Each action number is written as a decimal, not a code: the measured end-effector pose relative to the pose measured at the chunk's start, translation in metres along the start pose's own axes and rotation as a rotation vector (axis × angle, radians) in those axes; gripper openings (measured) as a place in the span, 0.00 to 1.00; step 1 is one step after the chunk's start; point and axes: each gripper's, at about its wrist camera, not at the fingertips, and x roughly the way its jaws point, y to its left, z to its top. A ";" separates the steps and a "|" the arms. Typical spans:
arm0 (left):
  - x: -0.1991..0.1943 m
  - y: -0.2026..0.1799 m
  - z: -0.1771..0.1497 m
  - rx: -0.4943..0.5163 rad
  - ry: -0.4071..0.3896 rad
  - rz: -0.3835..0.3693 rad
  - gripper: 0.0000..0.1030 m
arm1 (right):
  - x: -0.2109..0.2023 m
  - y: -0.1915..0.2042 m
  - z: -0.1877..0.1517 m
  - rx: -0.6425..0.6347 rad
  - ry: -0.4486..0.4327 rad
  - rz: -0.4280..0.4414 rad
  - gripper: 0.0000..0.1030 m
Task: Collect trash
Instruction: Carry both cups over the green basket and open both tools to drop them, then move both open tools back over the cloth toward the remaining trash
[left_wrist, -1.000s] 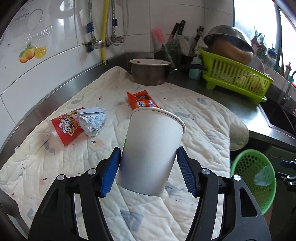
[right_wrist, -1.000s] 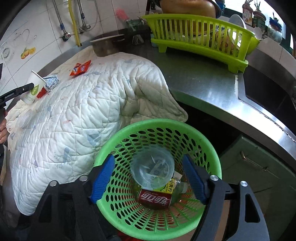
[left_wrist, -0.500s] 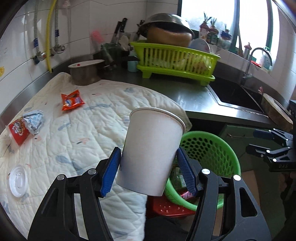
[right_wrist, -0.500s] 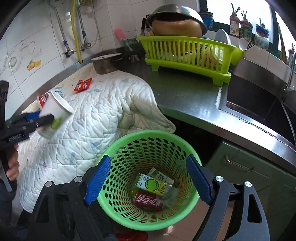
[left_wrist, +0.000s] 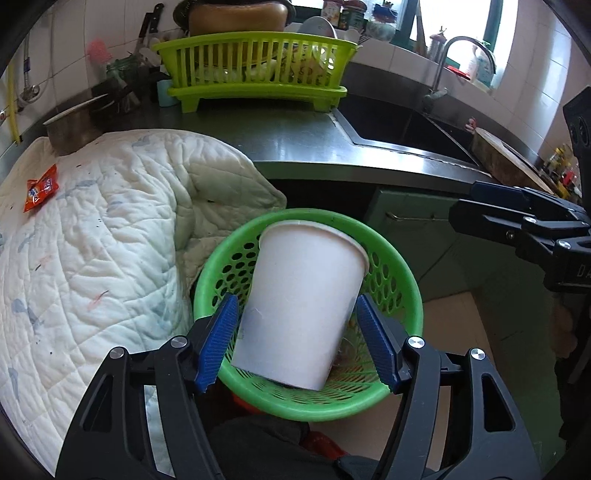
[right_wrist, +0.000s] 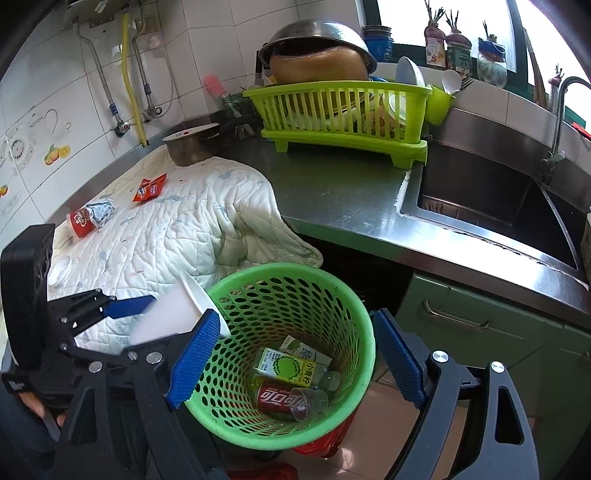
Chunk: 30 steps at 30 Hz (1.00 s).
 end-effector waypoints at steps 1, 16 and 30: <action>0.001 -0.002 -0.001 0.001 0.006 -0.001 0.70 | 0.000 -0.001 -0.001 0.003 0.001 0.003 0.80; -0.057 0.044 -0.010 -0.106 -0.089 0.142 0.81 | 0.012 0.032 0.014 -0.070 0.008 0.061 0.82; -0.146 0.168 -0.051 -0.383 -0.199 0.395 0.84 | 0.069 0.137 0.075 -0.210 0.048 0.230 0.84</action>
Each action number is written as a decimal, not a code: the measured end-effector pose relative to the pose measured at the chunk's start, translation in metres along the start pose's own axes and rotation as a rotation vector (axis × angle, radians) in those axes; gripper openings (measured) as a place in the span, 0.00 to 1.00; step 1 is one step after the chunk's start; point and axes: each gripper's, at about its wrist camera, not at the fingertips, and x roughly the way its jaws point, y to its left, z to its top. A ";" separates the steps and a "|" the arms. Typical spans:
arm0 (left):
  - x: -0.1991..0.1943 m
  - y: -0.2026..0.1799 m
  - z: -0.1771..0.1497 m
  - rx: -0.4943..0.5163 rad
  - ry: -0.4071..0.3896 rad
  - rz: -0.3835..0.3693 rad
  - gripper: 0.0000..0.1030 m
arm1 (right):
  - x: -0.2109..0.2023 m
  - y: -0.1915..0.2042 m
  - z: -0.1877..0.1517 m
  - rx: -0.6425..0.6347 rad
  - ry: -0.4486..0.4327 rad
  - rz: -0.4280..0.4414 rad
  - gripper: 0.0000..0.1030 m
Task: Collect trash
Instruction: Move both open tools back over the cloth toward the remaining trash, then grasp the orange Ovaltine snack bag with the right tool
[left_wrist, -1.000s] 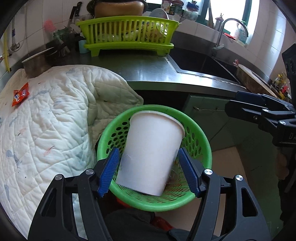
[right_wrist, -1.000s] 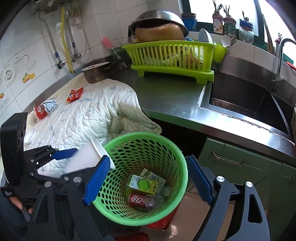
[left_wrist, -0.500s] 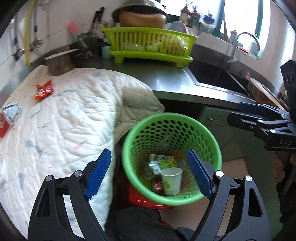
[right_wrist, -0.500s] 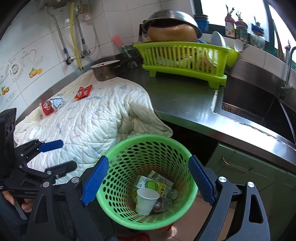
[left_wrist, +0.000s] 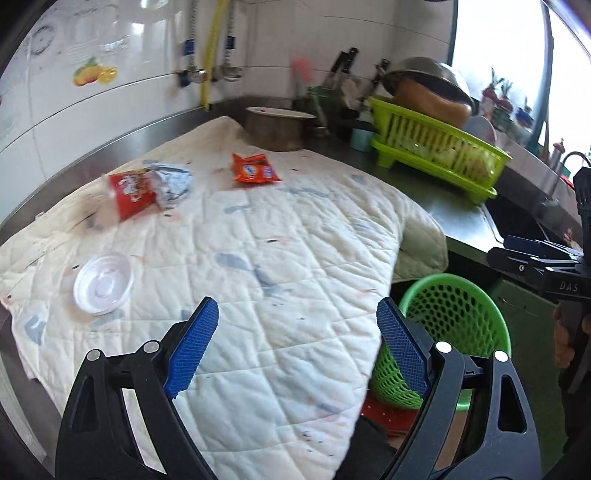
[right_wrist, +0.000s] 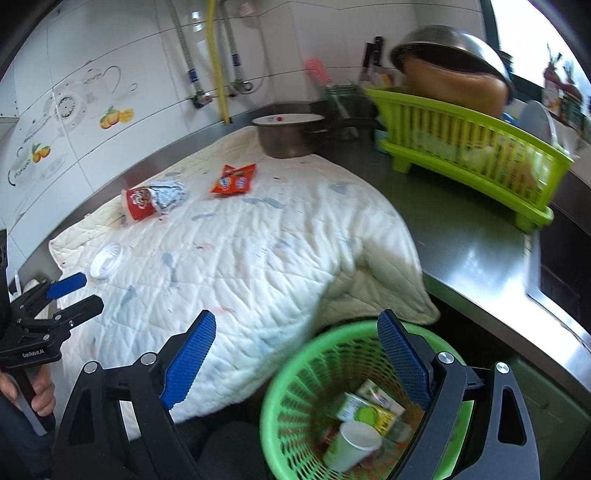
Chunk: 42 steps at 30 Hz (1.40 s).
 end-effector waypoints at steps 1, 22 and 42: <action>-0.002 0.012 0.000 -0.021 -0.004 0.018 0.84 | 0.008 0.006 0.009 -0.006 0.003 0.014 0.84; -0.031 0.153 -0.035 -0.293 -0.008 0.267 0.85 | 0.209 0.095 0.183 -0.005 0.106 0.150 0.84; -0.050 0.183 -0.053 -0.341 0.002 0.347 0.85 | 0.337 0.111 0.222 0.001 0.241 0.029 0.84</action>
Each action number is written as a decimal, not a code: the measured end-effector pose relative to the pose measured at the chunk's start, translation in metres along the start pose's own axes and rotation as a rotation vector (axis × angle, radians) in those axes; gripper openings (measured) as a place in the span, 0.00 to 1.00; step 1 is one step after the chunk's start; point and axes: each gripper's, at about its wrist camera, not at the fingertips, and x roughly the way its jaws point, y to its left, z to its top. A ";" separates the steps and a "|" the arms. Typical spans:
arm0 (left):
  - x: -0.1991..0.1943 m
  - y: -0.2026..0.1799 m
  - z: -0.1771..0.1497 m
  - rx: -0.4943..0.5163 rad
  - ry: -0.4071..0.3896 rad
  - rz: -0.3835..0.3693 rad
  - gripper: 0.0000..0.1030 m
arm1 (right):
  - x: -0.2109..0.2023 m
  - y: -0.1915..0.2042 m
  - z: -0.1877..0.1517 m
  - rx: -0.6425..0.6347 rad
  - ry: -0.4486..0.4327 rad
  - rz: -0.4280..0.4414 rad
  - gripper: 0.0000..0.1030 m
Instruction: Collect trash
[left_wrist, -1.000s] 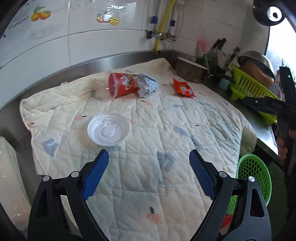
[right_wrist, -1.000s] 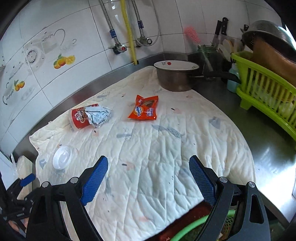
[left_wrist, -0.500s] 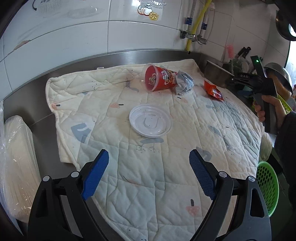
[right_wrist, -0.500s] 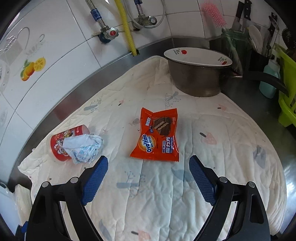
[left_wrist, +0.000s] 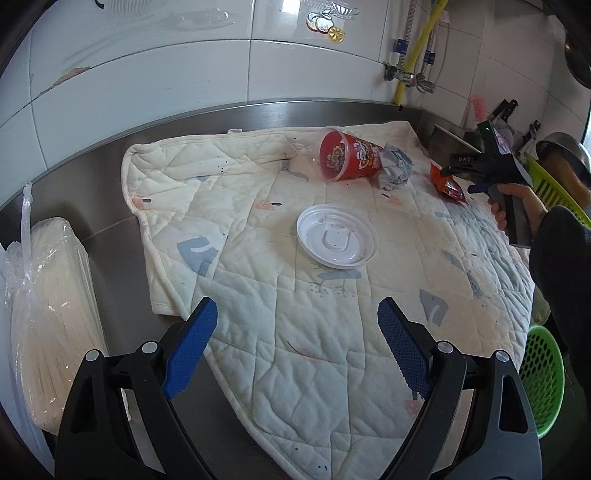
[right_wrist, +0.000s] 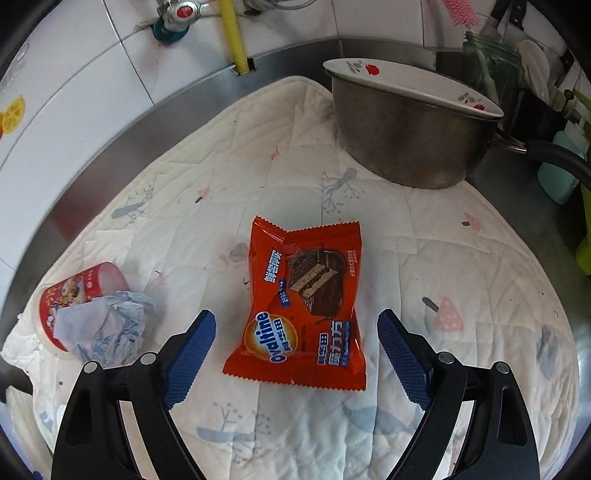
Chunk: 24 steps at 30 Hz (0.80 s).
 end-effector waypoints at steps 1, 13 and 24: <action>0.001 0.000 0.000 0.001 0.001 0.001 0.85 | 0.003 0.000 0.001 -0.006 0.003 -0.008 0.84; 0.012 0.003 0.000 -0.007 0.021 0.012 0.85 | 0.026 0.006 0.001 -0.021 0.022 -0.027 0.67; 0.032 -0.019 0.027 0.097 0.000 0.006 0.85 | -0.020 0.011 -0.025 -0.075 -0.025 0.015 0.58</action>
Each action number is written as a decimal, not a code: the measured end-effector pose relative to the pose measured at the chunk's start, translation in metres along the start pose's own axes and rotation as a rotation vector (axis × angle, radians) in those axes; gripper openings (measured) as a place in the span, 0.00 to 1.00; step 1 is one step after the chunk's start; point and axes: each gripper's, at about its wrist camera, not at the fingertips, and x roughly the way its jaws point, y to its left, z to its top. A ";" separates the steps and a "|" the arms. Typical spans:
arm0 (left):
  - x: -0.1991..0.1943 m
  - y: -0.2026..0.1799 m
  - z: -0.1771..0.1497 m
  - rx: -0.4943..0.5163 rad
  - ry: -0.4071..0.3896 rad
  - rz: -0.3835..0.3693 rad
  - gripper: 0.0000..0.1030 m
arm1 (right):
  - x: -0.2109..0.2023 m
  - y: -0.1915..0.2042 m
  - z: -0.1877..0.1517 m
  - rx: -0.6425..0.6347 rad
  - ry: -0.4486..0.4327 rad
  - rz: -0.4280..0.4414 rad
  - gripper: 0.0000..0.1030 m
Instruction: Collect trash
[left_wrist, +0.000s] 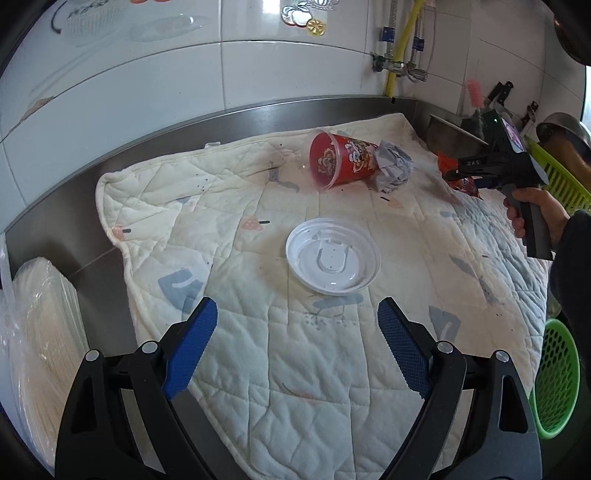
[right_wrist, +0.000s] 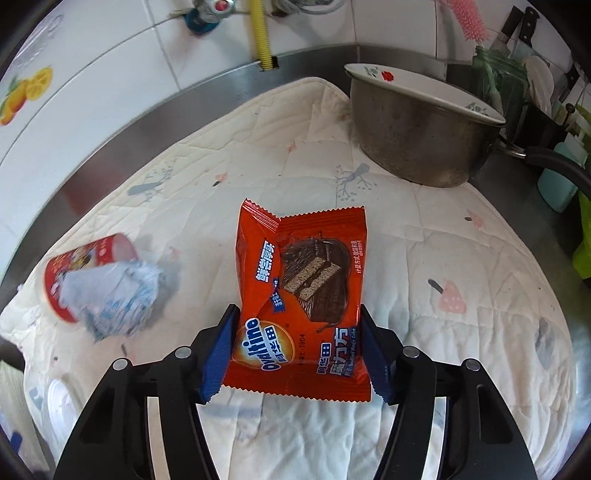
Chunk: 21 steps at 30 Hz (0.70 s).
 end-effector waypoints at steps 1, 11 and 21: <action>0.003 -0.003 0.003 0.014 0.000 -0.005 0.85 | -0.007 0.002 -0.004 -0.014 -0.006 0.005 0.58; 0.060 -0.030 0.028 0.127 0.066 -0.044 0.95 | -0.089 0.021 -0.059 -0.160 -0.044 0.070 0.58; 0.110 -0.037 0.041 0.183 0.148 -0.017 0.95 | -0.152 0.005 -0.121 -0.203 -0.076 0.101 0.58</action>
